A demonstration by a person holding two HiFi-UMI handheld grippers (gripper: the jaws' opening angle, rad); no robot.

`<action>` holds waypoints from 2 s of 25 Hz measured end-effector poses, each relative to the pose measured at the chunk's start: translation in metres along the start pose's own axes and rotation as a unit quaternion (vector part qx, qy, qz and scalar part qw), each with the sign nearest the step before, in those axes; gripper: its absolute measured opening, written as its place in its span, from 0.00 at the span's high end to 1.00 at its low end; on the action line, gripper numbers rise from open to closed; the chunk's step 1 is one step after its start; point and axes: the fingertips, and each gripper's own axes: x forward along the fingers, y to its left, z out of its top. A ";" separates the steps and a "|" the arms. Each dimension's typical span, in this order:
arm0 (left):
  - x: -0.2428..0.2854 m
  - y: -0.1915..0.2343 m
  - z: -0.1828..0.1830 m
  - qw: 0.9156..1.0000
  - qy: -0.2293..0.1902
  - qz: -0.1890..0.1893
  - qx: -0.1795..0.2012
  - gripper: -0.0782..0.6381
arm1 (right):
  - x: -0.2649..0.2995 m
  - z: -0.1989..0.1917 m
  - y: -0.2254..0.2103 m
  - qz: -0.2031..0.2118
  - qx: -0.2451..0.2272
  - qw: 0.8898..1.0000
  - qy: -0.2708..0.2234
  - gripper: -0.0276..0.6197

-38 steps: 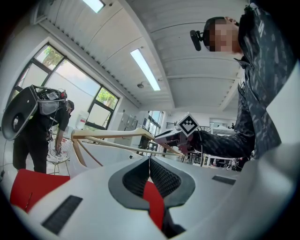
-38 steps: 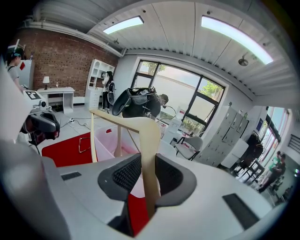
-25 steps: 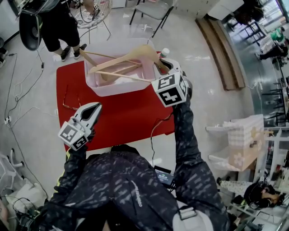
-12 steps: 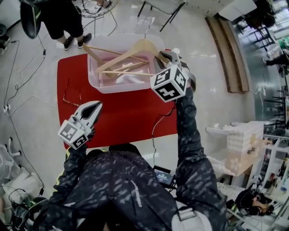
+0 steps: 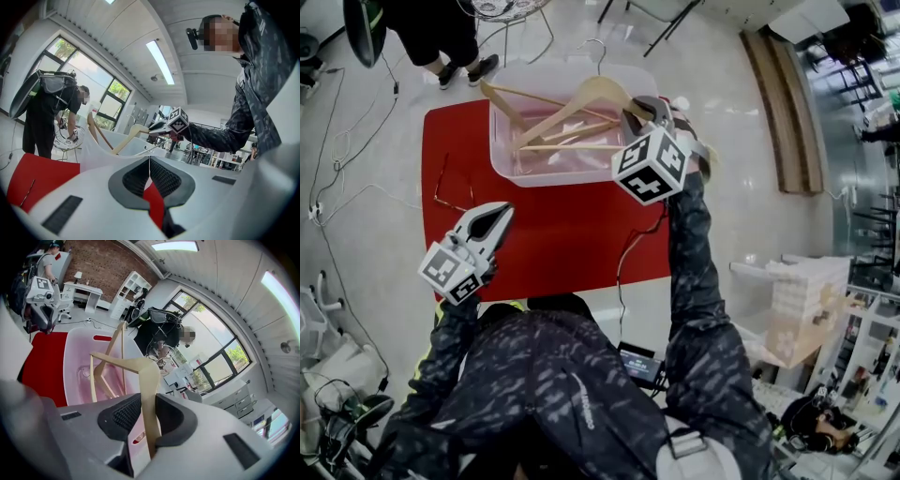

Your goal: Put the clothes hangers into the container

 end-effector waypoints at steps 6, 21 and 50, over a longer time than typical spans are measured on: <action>-0.003 -0.002 -0.003 1.000 0.000 0.001 -0.003 0.87 | 0.002 0.013 0.004 0.001 -0.026 1.000 -0.013 0.79; -0.013 0.020 0.008 1.000 -0.004 0.009 -0.008 0.87 | 0.004 0.051 -0.005 -0.016 0.047 0.996 -0.078 0.73; -0.052 -0.058 0.023 0.999 -0.009 -0.039 0.016 0.87 | -0.131 0.051 0.126 0.069 0.305 0.939 -0.143 0.93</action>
